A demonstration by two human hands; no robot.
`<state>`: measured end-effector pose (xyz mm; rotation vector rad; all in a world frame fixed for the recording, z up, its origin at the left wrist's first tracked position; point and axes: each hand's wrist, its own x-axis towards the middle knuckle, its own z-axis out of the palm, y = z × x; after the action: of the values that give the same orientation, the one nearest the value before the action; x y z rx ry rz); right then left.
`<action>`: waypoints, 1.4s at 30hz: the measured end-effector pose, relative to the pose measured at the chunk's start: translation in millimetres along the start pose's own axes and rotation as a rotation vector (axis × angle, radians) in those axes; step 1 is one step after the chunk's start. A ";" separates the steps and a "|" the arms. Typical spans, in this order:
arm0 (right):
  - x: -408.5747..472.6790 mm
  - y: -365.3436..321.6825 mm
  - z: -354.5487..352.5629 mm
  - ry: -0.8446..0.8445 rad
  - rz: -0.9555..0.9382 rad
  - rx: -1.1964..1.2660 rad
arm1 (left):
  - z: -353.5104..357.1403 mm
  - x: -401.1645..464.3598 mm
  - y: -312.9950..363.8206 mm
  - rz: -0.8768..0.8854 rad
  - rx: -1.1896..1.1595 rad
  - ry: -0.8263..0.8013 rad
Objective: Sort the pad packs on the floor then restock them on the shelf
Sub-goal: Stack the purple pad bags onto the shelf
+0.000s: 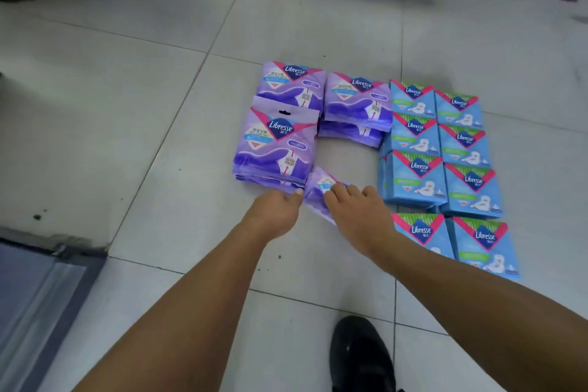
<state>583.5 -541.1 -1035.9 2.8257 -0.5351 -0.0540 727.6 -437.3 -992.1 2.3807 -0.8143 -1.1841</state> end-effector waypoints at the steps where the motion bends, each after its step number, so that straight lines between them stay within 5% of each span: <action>1: -5.5 1.6 -13.5 0.086 -0.039 -0.003 | -1.4 -9.4 5.0 -0.098 -0.181 -0.005; 3: -16.4 3.1 -44.5 0.218 -0.153 0.047 | -8.3 -33.0 15.2 -0.294 -0.558 -0.072; 5: -27.9 1.0 -78.9 0.320 -0.283 0.087 | -23.0 -59.3 21.0 -0.306 -0.794 -0.178; 7: -37.8 -2.2 -115.6 0.402 -0.394 0.096 | -38.0 -86.4 21.2 -0.244 -0.890 -0.191; 11: -34.8 0.3 -176.8 0.474 -0.518 0.149 | -76.4 -140.2 23.4 -0.084 -0.885 0.033; 16: -28.0 -11.2 -282.5 0.312 -0.218 0.695 | -152.4 -281.7 14.5 0.200 -0.838 0.331; 21: -34.9 -89.2 -399.5 -0.154 -0.087 1.591 | -200.9 -449.6 -18.5 0.329 -0.767 0.601; 29: -77.5 -268.4 -544.1 0.035 -0.545 1.561 | -216.8 -667.2 -105.7 0.265 -0.805 1.063; 33: -117.3 -369.0 -606.8 0.079 -0.705 1.472 | -215.2 -751.2 -180.0 0.022 -0.725 1.368; 42: -156.9 -549.3 -675.3 0.113 -0.868 1.409 | -224.2 -849.6 -308.9 -0.170 -0.805 1.744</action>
<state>689.4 178.0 -531.8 4.0220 1.2180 0.4998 602.0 354.1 -517.3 1.7589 0.4066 0.6447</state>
